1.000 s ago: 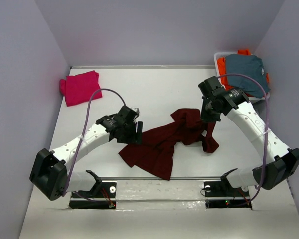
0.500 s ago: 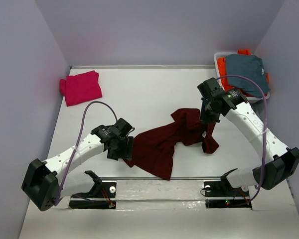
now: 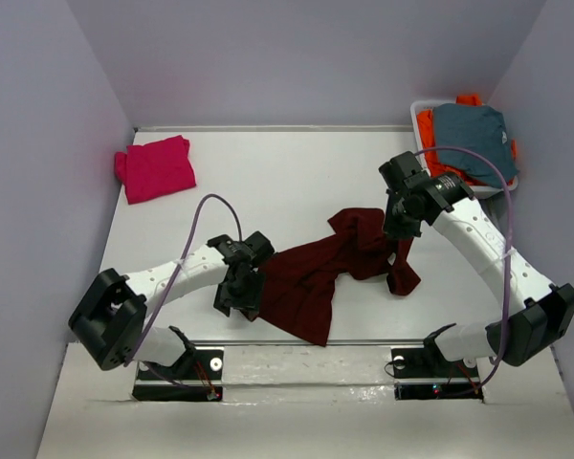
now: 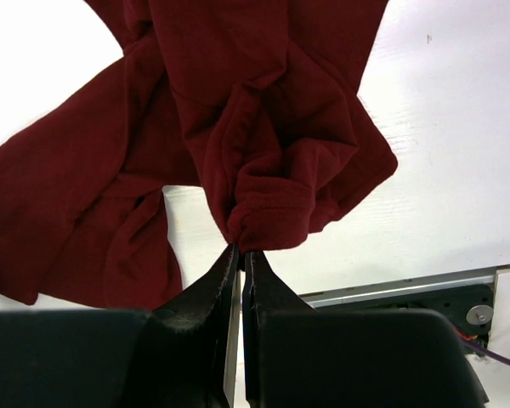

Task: Fold and stack the t-shirts
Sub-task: Flatten the tshirt out

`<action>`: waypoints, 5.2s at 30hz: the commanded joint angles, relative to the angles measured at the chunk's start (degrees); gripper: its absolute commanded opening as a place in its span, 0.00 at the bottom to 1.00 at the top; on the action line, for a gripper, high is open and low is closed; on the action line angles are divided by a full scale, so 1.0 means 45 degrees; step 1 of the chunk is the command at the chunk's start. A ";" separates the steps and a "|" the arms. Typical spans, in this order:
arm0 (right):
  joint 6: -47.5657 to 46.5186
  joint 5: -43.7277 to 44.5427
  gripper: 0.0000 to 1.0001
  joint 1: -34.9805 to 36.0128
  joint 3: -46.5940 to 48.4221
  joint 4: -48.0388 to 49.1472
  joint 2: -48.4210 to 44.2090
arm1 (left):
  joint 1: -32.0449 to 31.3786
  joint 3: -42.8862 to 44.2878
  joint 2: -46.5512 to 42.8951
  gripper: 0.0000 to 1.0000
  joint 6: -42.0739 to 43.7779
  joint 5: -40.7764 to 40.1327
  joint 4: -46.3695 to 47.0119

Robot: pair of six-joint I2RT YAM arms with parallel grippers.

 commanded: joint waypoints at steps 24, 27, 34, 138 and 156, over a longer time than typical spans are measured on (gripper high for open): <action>0.0461 0.0406 0.07 -0.0009 -0.0258 0.0197 -0.0960 | -0.0918 0.0793 0.2971 0.62 0.1536 0.0229 0.1267; 0.0481 0.0445 0.07 -0.0009 -0.0277 0.0178 -0.1019 | -0.1036 0.0774 0.3128 0.61 0.1555 0.0268 0.1345; 0.0520 0.0464 0.07 -0.0009 -0.0434 0.0197 -0.1156 | -0.1154 0.0656 0.3305 0.57 0.1516 0.0210 0.1521; -0.2390 0.2575 0.07 -0.3486 1.0598 0.1055 0.6772 | 0.8866 1.5774 0.9008 0.06 0.2727 -0.2212 0.0154; -0.3992 0.1617 0.07 -0.3486 1.3356 0.5215 0.8785 | 0.8866 1.5383 0.9047 0.06 0.2727 -0.2271 0.0271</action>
